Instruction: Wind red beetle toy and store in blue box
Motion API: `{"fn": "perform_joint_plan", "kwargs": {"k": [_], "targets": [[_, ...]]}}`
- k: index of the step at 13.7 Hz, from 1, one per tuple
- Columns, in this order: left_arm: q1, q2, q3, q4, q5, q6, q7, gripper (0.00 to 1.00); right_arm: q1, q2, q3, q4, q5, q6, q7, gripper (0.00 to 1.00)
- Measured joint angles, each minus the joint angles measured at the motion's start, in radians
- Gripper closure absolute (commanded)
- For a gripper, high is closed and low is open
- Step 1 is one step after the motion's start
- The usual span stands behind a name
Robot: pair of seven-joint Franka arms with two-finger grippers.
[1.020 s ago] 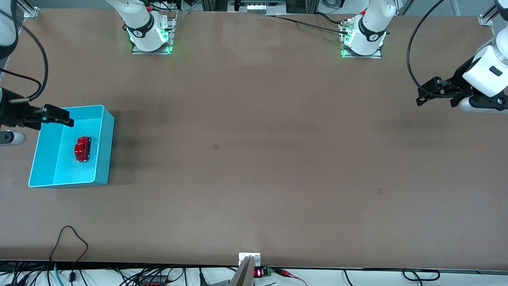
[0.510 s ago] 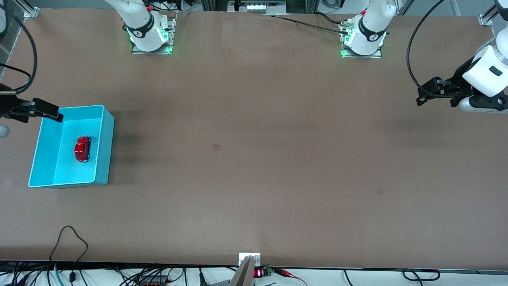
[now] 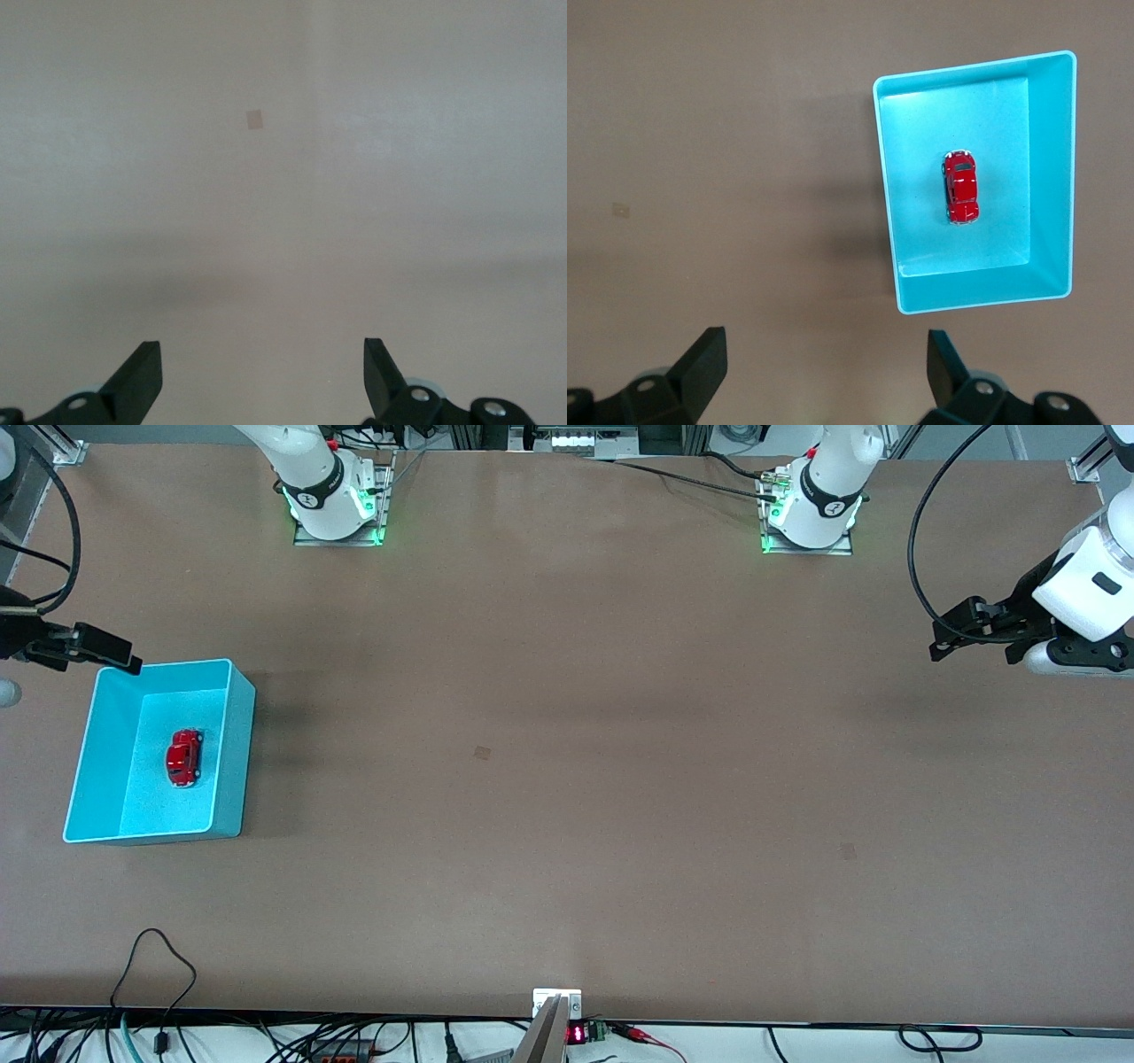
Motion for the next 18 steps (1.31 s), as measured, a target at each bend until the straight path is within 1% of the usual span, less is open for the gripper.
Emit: {"fn": "perform_joint_plan", "kwargs": {"k": [2,6,10,12,18], "targets": [[0.000,0.000,0.000,0.000,0.000,0.000,0.000,0.00,-0.013,-0.026,0.024,-0.014,-0.018,0.002,-0.002,0.00],[0.000,0.000,0.000,0.000,0.000,0.000,0.000,0.00,-0.015,-0.062,0.027,-0.028,-0.026,0.002,-0.026,0.00],[0.000,0.000,0.000,0.000,0.000,0.000,0.000,0.00,-0.024,-0.122,0.027,-0.117,-0.026,0.021,-0.026,0.00],[0.000,0.000,0.000,0.000,0.000,0.000,0.000,0.00,-0.031,-0.144,0.027,-0.143,-0.026,0.023,-0.026,0.00],[0.000,0.000,0.000,0.000,0.000,-0.001,0.000,0.00,-0.031,-0.165,0.030,-0.162,-0.026,0.028,-0.026,0.00]]}}
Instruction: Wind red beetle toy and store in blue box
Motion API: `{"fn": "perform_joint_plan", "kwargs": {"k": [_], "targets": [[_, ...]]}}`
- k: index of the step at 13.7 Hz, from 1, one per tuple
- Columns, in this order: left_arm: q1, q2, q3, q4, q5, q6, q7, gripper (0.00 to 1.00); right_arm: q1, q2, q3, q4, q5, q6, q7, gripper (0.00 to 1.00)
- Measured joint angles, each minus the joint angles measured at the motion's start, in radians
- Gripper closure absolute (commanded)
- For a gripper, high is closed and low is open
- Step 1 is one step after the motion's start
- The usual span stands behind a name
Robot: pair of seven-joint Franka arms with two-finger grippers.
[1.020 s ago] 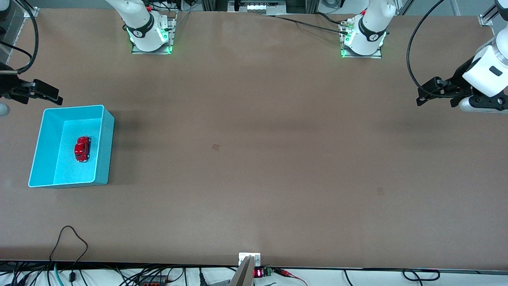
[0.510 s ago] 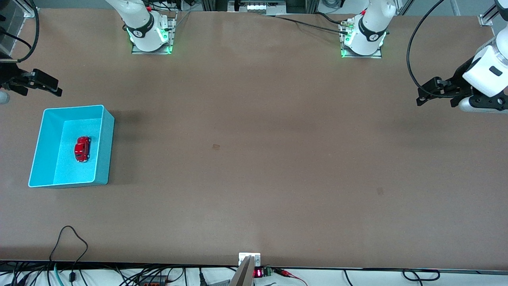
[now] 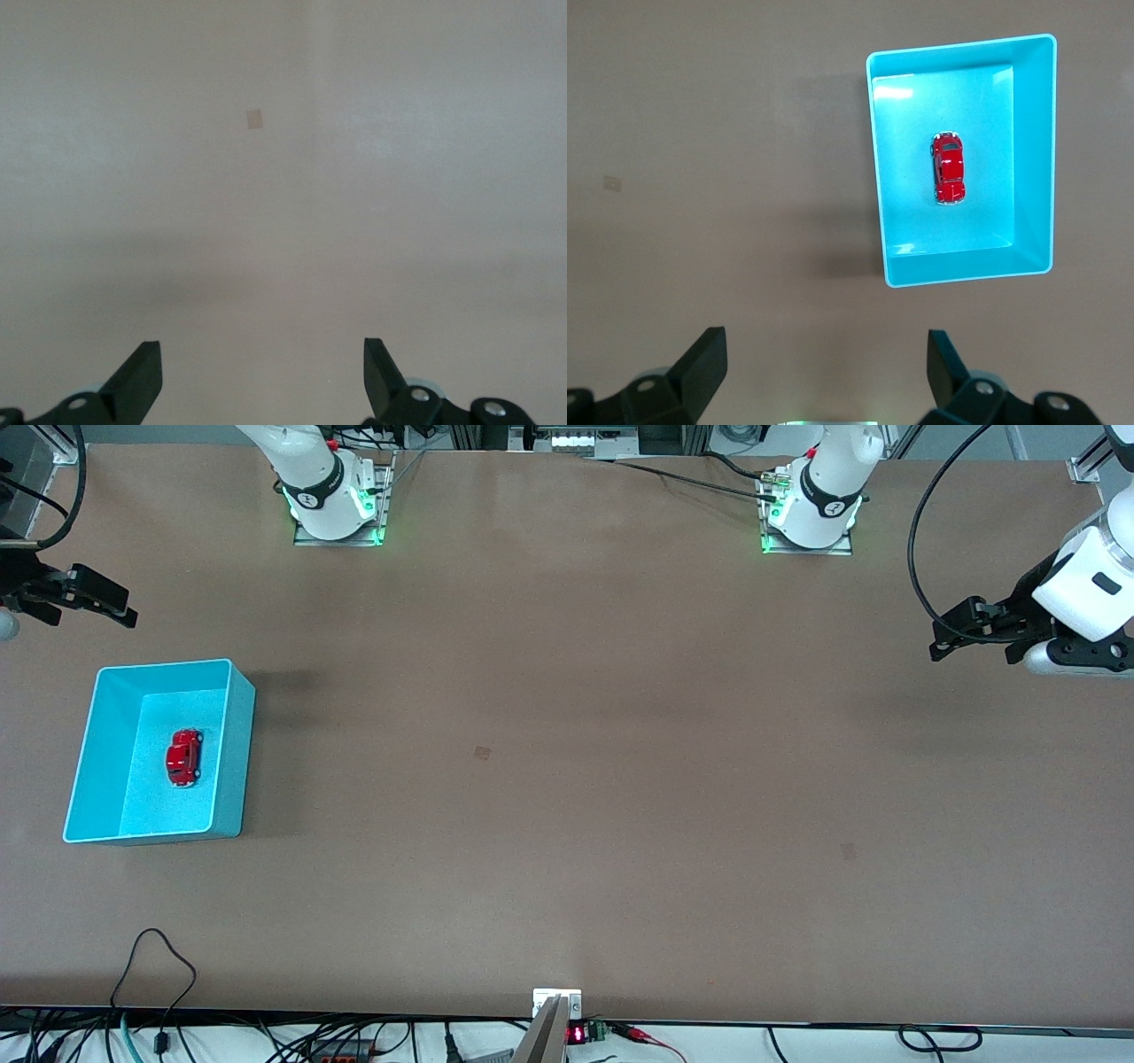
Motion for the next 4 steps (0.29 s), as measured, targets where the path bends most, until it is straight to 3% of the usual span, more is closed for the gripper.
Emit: {"fn": "perform_joint_plan", "kwargs": {"k": [4], "targets": [[0.000,0.000,0.000,0.000,0.000,-0.010,0.000,0.00,0.000,-0.001,0.002,-0.002,0.000,0.001,-0.002,0.00]]}}
